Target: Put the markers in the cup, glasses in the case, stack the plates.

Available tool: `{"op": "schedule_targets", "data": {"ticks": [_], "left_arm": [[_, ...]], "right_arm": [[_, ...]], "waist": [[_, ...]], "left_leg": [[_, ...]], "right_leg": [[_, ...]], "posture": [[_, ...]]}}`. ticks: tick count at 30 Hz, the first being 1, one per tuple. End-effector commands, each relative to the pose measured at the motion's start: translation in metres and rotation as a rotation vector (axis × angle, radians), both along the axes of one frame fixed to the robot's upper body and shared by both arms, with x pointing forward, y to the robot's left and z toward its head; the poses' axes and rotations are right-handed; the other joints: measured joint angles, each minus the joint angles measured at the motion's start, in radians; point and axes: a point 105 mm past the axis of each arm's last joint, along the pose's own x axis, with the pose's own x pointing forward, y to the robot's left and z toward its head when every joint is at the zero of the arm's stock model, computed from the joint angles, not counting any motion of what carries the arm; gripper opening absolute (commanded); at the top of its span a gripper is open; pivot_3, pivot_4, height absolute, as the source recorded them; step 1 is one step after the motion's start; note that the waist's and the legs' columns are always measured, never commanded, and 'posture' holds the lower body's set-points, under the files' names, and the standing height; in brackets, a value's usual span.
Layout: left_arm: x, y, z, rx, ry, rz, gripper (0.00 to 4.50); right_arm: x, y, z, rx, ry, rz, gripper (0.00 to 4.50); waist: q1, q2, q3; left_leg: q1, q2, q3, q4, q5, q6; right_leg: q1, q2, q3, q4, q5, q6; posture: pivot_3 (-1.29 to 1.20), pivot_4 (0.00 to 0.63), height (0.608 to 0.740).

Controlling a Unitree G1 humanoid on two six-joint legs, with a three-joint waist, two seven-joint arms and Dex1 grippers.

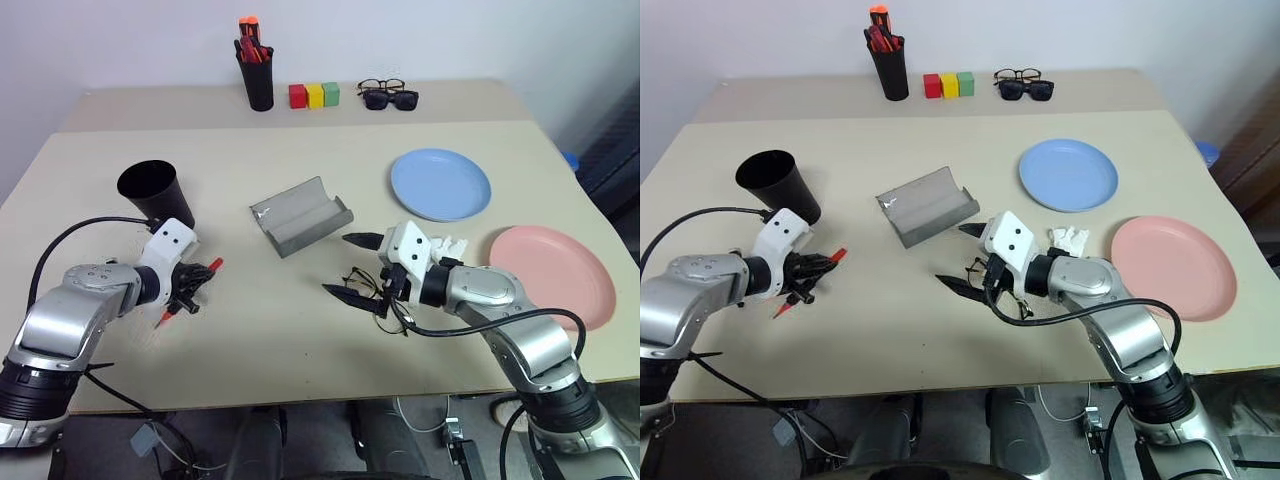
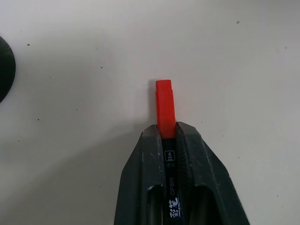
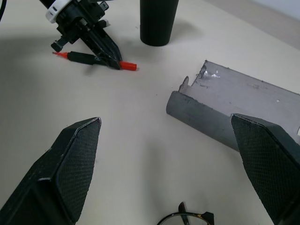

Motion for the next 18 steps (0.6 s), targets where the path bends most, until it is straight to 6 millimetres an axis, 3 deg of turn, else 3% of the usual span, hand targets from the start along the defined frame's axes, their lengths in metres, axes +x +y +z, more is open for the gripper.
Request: {"op": "schedule_targets", "data": {"ticks": [1, 4, 6, 9, 12, 18], "left_arm": [[0.009, -0.006, 0.027, -0.006, -0.188, -0.057, 0.09], [0.015, -0.03, 0.103, -0.335, -0.512, -0.101, 0.09], [0.019, -0.024, 0.147, -0.435, -0.729, -0.035, 0.09], [0.027, 0.002, 0.203, -0.418, -1.064, 0.169, 0.09], [0.035, 0.02, 0.217, -0.28, -1.204, 0.33, 0.09], [0.053, 0.035, 0.195, -0.244, -1.221, 0.465, 0.09]], "right_arm": [[-0.002, 0.009, 0.011, 0.029, -0.053, 0.022, 4.5], [0.005, 0.014, 0.015, 0.047, -0.072, 0.018, 4.5], [0.013, 0.018, 0.019, 0.06, -0.097, 0.011, 4.5], [0.026, 0.026, 0.029, 0.087, -0.134, 0.004, 4.5], [0.029, 0.034, 0.034, 0.105, -0.148, 0.027, 4.5], [0.025, 0.054, 0.041, 0.138, -0.164, 0.102, 4.5]], "waist": [[0.0, 0.0, 0.0], [0.008, -0.001, 0.0], [0.01, -0.002, 0.0], [0.005, -0.002, 0.0], [0.0, 0.0, -0.001], [0.003, 0.0, -0.001]], "left_leg": [[0.0, 0.0, 0.0, 0.0, 0.0, 0.0], [-0.001, 0.0, 0.0, 0.0, 0.0, 0.0], [-0.002, 0.0, -0.001, 0.003, 0.0, -0.001], [-0.003, 0.0, -0.001, 0.007, 0.0, -0.001], [-0.001, 0.0, 0.0, 0.007, 0.0, -0.001], [-0.001, 0.0, 0.0, 0.007, 0.001, -0.001]], "right_leg": [[0.0, 0.0, 0.0, 0.0, 0.0, 0.0], [0.0, 0.0, 0.0, 0.0, 0.0, 0.0], [0.0, 0.0, -0.001, 0.0, 0.001, 0.001], [0.001, -0.001, 0.0, 0.0, 0.004, 0.005], [0.002, 0.0, 0.0, 0.0, 0.005, 0.005], [0.002, 0.0, 0.0, 0.001, 0.005, 0.005]], "posture": [[0.0, 0.15, 0.74], [0.0, 0.15, 0.74], [0.0, 0.15, 0.74], [0.0, 0.15, 0.74], [0.0, 0.15, 0.74], [0.0, 0.15, 0.74]]}}
